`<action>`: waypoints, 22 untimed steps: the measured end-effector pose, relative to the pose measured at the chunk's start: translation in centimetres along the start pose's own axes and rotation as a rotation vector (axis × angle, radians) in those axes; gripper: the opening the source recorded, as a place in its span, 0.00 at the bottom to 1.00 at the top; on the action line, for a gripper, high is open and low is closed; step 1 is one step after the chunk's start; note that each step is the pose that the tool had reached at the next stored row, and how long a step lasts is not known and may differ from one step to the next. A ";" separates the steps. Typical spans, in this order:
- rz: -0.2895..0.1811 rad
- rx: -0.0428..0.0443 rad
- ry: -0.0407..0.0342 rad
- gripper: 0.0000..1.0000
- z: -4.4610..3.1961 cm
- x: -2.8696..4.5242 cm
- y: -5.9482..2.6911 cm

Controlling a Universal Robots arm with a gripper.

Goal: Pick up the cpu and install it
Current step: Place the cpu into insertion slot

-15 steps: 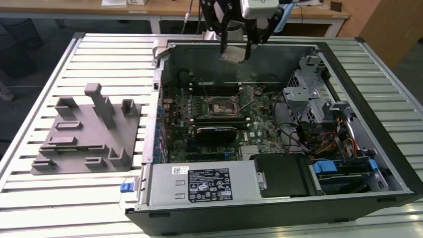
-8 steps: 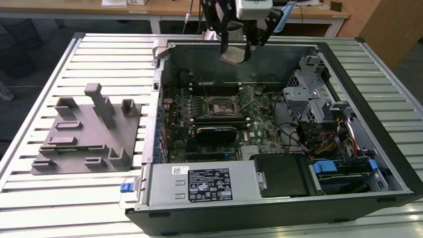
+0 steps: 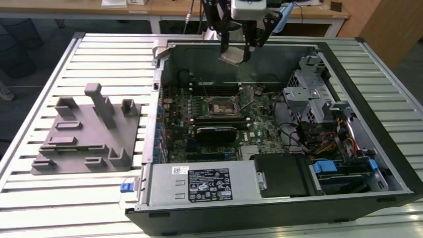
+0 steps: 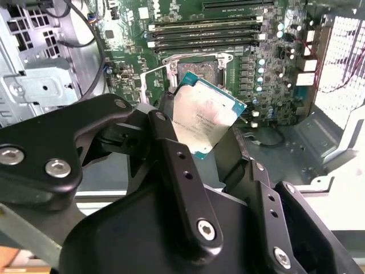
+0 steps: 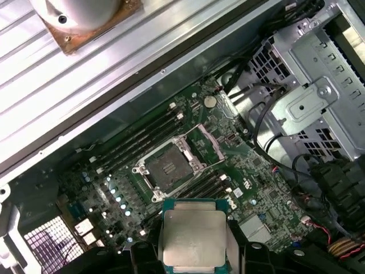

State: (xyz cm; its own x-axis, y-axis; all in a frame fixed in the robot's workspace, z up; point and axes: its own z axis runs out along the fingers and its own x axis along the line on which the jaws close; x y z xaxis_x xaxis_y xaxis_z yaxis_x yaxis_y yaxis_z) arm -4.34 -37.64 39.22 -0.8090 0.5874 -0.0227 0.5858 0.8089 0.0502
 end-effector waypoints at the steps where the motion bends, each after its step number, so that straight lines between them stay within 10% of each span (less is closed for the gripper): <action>1: 0.010 0.0003 -0.0006 0.53 0.03 0.02 0.02; 22: 0.218 0.0062 -0.0123 0.53 0.61 0.42 0.53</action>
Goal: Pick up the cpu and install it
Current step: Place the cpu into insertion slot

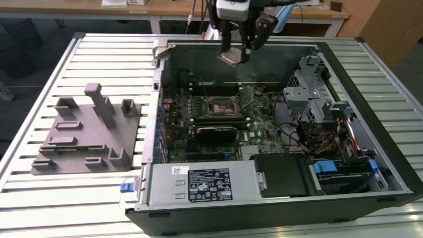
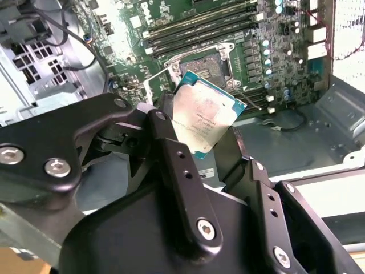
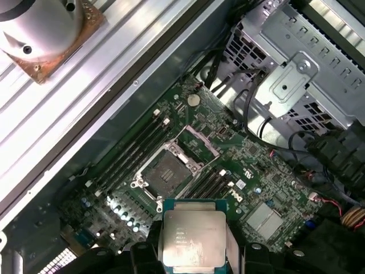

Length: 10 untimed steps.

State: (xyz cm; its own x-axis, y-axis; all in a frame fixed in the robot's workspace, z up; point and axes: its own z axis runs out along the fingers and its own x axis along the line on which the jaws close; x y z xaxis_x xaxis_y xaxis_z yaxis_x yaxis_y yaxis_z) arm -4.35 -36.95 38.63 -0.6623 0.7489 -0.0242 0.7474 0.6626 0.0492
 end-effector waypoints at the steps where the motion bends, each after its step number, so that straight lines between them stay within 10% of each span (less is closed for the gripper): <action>1: 0.013 0.0002 -0.0006 0.53 0.03 0.01 0.00; 10: 0.149 0.0039 -0.0077 0.53 0.34 0.06 0.03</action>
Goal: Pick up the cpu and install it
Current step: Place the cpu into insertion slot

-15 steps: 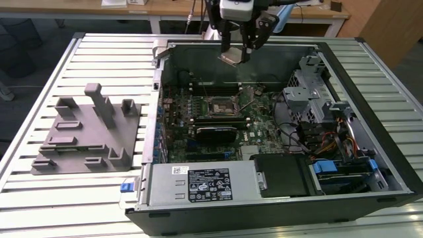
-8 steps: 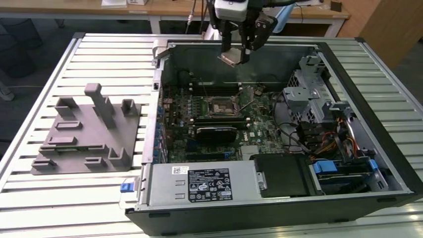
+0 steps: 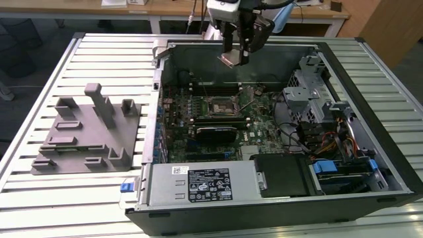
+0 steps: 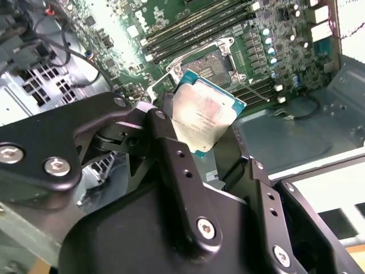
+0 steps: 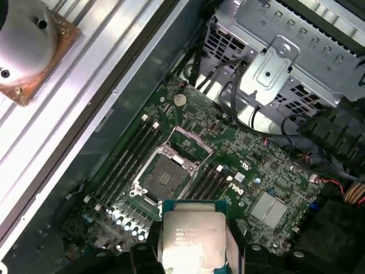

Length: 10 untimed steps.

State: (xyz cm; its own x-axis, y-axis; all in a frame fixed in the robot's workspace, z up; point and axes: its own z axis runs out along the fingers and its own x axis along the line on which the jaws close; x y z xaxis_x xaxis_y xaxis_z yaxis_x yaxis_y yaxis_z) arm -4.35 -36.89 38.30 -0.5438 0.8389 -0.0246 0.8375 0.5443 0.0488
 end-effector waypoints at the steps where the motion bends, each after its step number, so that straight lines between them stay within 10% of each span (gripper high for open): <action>1: 0.013 0.0004 -0.0007 0.53 0.03 0.01 0.00; 10: 0.132 0.0026 -0.0070 0.53 0.37 0.09 0.04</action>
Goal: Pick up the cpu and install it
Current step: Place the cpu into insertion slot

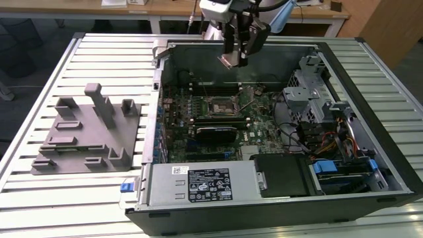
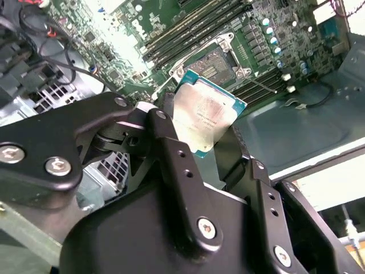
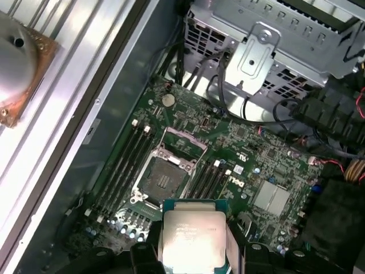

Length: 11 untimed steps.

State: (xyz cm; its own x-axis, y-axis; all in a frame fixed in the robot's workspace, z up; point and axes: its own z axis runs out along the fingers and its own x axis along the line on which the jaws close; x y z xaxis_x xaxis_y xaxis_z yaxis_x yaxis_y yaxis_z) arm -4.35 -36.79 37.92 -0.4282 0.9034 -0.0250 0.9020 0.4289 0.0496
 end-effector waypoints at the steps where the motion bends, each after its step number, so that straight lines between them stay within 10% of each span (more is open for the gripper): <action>1: 0.014 0.0002 -0.0007 0.53 0.04 0.01 0.00; 11: 0.139 0.0030 -0.0072 0.53 0.36 0.18 0.06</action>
State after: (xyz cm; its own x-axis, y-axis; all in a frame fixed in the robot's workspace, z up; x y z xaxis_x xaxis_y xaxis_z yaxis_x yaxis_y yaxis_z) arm -4.34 -36.60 37.56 -0.2985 0.9541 -0.0253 0.9528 0.2994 0.0501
